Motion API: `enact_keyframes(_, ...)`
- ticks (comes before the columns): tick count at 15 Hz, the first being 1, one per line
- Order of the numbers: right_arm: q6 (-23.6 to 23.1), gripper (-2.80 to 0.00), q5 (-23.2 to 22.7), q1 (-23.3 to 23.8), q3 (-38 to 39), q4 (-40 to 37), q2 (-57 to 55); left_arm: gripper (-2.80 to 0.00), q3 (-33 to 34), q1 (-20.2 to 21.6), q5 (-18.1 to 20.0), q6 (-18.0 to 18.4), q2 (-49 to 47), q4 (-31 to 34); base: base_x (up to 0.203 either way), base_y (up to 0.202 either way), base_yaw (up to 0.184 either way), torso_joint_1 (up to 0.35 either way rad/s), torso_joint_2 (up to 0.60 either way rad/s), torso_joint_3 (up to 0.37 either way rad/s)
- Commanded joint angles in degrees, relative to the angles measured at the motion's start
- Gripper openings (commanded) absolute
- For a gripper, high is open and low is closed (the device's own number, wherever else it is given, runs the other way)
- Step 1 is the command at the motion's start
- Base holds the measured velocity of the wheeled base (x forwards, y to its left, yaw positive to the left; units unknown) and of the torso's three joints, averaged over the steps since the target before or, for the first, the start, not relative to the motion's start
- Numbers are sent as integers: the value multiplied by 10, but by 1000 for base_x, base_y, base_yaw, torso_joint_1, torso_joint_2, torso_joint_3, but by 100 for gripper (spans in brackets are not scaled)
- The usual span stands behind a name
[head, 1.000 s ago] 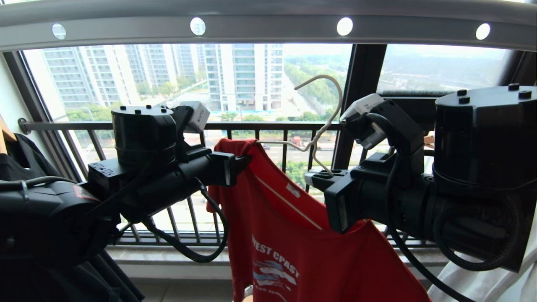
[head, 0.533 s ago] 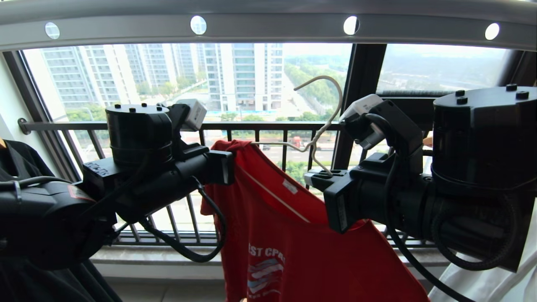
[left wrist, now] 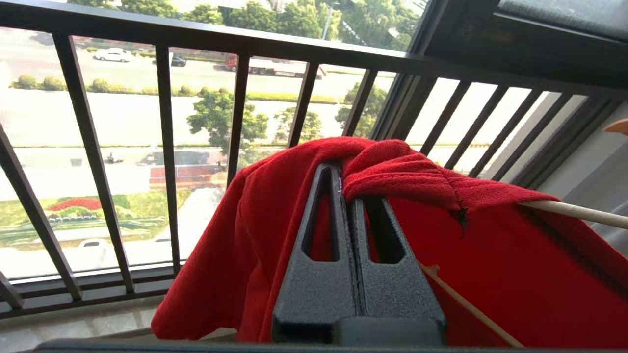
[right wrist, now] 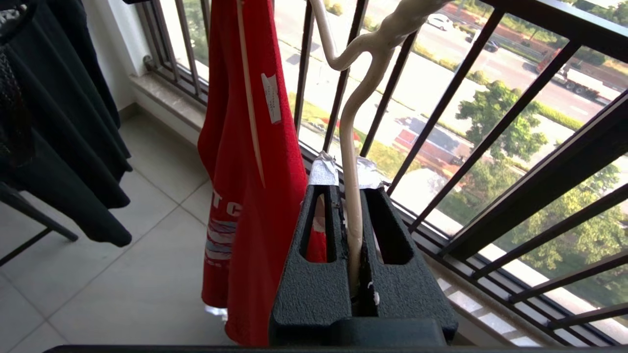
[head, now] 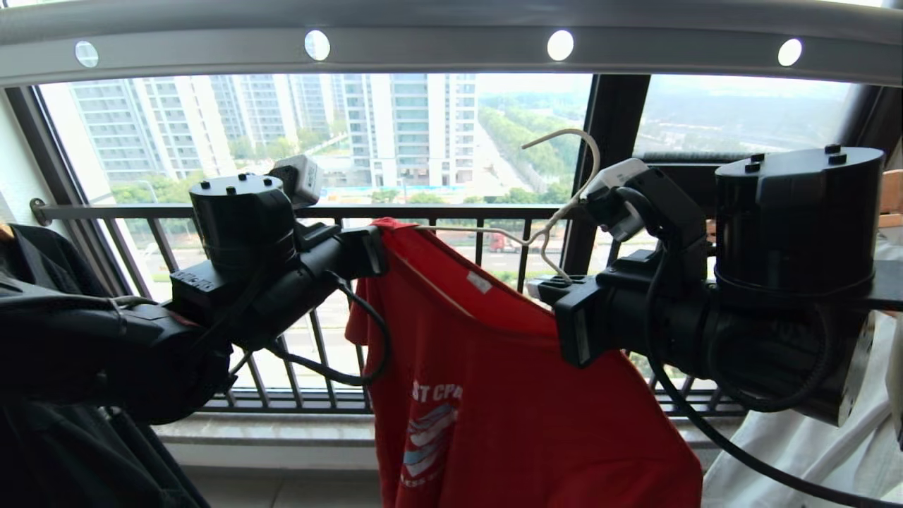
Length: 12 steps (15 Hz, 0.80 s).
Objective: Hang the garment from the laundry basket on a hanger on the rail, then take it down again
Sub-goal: Take the clothes off the clothes rack
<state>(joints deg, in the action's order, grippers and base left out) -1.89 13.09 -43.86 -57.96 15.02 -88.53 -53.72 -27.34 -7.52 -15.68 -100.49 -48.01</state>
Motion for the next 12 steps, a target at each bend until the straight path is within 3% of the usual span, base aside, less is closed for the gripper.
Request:
enact_keyframes(1, -5, -280, 0, 10, 0, 0, -2, -280, -17, 21, 2, -23, -32, -11, 0, 0, 0, 0, 0, 0)
enact_keyframes(5, -7, -280, 0, 10, 0, 0, -6, -280, -53, 41, 5, -110, -36, -11, 0, 0, 0, 0, 0, 0)
enact_keyframes(12, -8, -280, 0, 11, 1, -1, -2, -280, -86, 71, 4, -166, -43, -11, 0, 0, 0, 0, 0, 0)
